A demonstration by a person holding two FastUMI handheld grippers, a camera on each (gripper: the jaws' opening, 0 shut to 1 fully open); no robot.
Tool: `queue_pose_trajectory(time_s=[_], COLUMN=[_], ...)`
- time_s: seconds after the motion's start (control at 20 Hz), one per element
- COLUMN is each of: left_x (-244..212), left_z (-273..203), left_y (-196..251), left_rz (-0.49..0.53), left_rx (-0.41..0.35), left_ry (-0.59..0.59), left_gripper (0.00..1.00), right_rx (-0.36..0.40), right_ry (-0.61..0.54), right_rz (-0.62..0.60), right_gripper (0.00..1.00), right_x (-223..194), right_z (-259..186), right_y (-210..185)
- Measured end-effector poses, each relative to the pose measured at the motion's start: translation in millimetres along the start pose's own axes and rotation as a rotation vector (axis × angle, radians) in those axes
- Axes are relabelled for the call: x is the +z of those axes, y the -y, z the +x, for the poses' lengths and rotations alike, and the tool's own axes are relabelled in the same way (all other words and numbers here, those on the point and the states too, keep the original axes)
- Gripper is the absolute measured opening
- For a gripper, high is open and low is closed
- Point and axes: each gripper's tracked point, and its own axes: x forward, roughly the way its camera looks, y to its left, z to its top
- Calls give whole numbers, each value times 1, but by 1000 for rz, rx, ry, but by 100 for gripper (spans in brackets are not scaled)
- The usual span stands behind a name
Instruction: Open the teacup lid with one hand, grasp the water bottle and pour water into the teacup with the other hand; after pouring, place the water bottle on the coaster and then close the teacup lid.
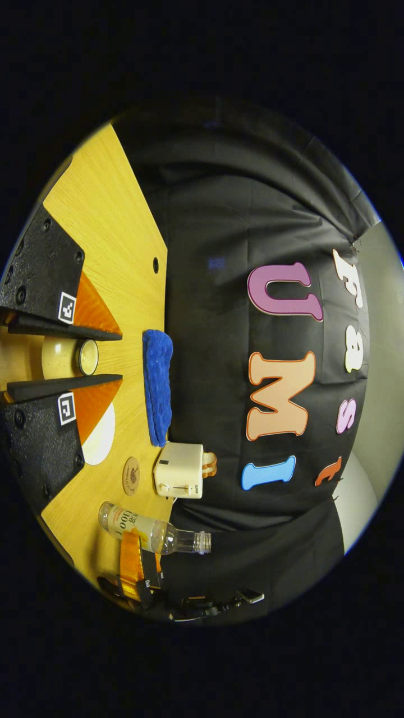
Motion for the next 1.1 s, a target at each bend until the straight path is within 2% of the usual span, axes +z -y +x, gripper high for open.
queue_pose_trajectory(time_s=[0.05, 0.1, 0.25, 0.35, 0.45, 0.55, 0.6, 0.85, 1.1], left_x=[-1, 0, 1, 1, 2, 3, 3, 4, 5], left_z=[-1, -3, -5, -7, -10, -12, -11, -13, -14], left_y=[-2, -5, -13, -14, -17, -17, -16, -15, -18], left_rz=[3, 7, -1, -3, 1, 0, 0, 2, 6], left_rx=[2, 6, 16, 17, 23, 23, 20, 15, 19], left_ry=[-2, 1, 4, 6, 12, 18, 19, 23, 29], left_gripper=[30, 30, 30, 30, 30, 30, 30, 30, 30], right_rx=[0, -7, -36, -53, -75, -81, -85, -105, -137], right_ry=[-9, -22, -56, -72, -76, -85, -84, -81, -75], right_rz=[-2, -2, 0, 0, 7, 7, 6, -7, -116], right_gripper=[99, 95, 97, 95, 97, 94, 82, 81, 81], right_x=[-1, -3, -9, -11, -10, -13, -12, -11, -7], right_z=[3, 7, 12, 14, 14, 16, 15, 13, 13], right_y=[-1, -1, 3, 4, 8, 7, 8, 8, 1])
